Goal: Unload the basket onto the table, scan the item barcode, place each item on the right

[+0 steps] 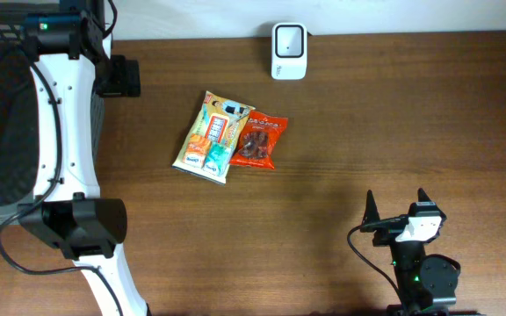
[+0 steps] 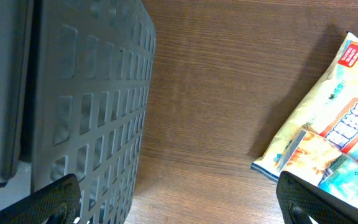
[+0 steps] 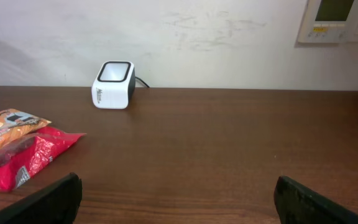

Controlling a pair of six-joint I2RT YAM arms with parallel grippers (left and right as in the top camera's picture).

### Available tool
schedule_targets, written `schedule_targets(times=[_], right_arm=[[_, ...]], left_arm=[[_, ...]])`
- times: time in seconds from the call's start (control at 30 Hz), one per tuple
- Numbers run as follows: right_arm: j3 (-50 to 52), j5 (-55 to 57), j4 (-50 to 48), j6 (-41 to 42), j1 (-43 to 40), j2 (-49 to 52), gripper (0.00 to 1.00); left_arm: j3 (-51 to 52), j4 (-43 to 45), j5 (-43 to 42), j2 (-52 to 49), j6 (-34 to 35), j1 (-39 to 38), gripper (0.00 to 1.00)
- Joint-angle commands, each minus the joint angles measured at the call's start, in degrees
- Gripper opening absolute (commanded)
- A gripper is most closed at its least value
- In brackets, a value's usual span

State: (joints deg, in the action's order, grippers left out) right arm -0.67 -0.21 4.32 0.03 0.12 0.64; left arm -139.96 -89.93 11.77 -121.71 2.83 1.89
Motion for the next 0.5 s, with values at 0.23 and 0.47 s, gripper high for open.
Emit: schedule_targets(times=[0.23, 0.47], right_arm=[[0.3, 0.5, 0.4, 0.2, -0.2, -0.3, 0.98], [0.3, 0.5, 0.4, 0.2, -0.2, -0.3, 0.98]], left_arm=[[-0.2, 2.2, -3.1, 0.9, 0.6, 1.0, 0.99], [-0.6, 2.3, -2.1, 1.2, 0.6, 2.5, 0.99]])
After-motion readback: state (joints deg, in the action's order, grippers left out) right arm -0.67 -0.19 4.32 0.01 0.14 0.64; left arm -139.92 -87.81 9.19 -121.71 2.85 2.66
